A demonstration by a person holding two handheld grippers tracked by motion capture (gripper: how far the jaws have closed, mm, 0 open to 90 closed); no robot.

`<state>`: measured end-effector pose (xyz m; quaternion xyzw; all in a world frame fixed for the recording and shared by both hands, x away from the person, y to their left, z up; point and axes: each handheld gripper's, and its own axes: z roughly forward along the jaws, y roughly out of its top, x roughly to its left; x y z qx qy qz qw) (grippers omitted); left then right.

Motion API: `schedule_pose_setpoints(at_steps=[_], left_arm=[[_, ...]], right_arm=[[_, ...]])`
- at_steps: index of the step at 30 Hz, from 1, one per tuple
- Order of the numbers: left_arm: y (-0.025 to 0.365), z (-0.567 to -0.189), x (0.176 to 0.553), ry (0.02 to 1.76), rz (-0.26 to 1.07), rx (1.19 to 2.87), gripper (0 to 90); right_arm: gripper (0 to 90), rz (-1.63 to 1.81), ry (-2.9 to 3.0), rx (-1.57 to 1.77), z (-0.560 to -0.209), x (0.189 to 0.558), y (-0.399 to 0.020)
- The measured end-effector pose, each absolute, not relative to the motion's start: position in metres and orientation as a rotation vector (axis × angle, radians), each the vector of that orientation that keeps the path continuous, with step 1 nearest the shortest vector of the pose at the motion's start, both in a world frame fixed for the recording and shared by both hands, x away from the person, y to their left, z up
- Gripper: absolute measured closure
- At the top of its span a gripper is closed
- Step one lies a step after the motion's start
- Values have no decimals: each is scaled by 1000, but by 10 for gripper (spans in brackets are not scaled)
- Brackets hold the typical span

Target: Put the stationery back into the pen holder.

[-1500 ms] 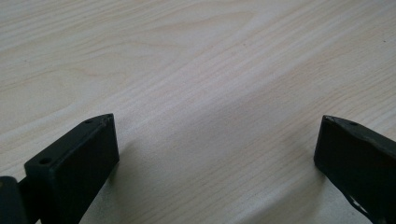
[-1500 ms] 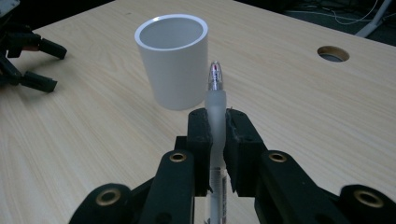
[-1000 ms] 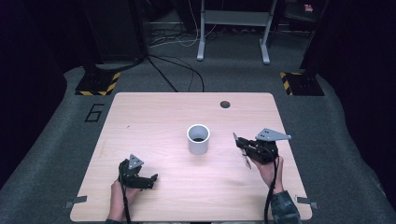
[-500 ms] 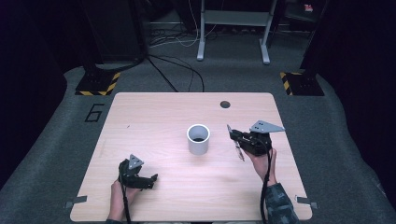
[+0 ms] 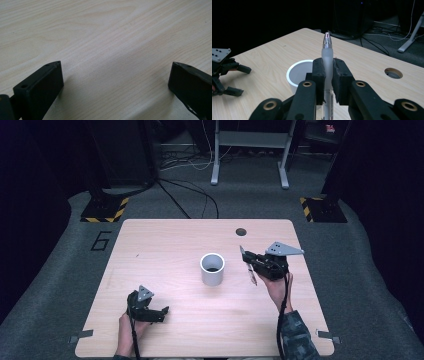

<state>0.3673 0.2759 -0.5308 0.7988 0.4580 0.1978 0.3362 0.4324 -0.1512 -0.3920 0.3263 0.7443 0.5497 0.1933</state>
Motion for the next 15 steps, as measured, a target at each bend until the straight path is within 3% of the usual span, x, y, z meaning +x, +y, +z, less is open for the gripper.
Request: schedule_pose_setpoints(at_steps=[15], left_arm=[[276, -531, 367, 1193, 514, 2083, 0]], right_arm=[[807, 1585, 2073, 873, -381, 448, -133]])
